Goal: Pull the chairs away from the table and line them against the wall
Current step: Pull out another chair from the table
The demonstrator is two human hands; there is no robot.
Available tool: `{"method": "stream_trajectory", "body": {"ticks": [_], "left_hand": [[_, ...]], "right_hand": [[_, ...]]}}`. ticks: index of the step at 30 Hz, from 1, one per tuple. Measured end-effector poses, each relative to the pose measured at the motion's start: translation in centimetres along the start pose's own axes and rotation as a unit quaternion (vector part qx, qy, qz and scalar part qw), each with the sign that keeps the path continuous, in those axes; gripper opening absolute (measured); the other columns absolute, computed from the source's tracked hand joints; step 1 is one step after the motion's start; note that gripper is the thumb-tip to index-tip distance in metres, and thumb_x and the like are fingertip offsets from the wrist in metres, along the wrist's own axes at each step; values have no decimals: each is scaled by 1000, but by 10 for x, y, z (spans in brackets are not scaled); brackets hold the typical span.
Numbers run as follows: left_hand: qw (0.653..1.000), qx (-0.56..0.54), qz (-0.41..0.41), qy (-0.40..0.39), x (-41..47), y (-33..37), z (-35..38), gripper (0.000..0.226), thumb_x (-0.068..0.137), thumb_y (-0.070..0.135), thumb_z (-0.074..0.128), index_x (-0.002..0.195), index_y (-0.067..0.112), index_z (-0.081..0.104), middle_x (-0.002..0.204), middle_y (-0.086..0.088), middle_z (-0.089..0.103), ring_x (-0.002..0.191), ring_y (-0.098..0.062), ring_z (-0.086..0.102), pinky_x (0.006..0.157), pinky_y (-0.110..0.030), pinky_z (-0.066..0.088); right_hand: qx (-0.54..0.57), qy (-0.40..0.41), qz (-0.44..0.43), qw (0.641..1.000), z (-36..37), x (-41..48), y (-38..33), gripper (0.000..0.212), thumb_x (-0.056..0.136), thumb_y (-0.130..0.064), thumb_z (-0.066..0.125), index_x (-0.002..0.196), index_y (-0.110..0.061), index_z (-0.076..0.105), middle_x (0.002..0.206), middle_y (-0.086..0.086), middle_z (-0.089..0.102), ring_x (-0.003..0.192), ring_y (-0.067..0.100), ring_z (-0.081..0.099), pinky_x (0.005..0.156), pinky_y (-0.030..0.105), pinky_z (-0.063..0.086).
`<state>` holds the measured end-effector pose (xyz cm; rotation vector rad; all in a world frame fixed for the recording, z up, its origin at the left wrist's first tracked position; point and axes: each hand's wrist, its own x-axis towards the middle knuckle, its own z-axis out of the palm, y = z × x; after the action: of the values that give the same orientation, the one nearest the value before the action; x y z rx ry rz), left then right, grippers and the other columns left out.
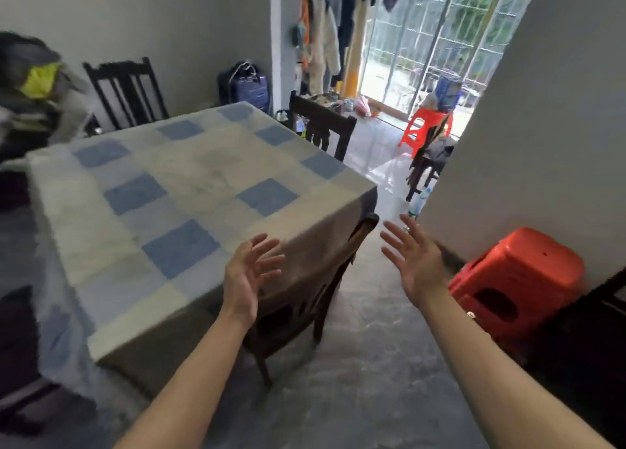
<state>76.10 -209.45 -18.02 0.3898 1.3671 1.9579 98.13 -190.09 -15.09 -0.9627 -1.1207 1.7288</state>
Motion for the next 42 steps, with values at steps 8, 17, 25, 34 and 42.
{"method": "stream_trajectory", "body": {"ticks": [8,17,25,34,42], "left_hand": [[972,40,113,203,-36,-29,1,37,98,41,46,114,18,71,116,-7,77,103,-22,72,85,-37,48],[920,90,217,314,-11,-92,-20,36,100,20,43,109,0,71,109,-21,74,104,-31,70,94,-35,53],[899,115,204,369,16,-121,-28,38,99,20,47,84,2,77,94,-11,81,93,-26,72,90,-36,51],[878,92,194,428,27,-114,-21,35,81,12,55,47,12,49,44,2,48,49,-15,51,59,-22,48],[860,91,187,466,-10,-124,-3,40,72,8,53,34,18,47,39,4,43,44,-15,47,55,-25,46]], "right_hand": [[-64,-119,4,991,-11,93,7,34,104,-33,42,124,-22,67,125,7,73,113,21,68,100,46,47],[-157,-151,-71,973,-15,168,48,33,99,-26,52,124,-17,71,128,13,69,119,24,64,96,30,50],[-183,-182,-38,965,-16,229,77,27,91,-35,61,104,-22,79,109,6,77,105,14,69,83,17,51],[-154,-136,62,977,-3,256,100,29,75,-24,66,47,-16,66,52,0,62,53,17,58,63,32,50],[-180,-112,40,977,-28,228,94,27,66,-14,56,40,-16,59,45,-1,57,45,11,53,49,24,47]]}}
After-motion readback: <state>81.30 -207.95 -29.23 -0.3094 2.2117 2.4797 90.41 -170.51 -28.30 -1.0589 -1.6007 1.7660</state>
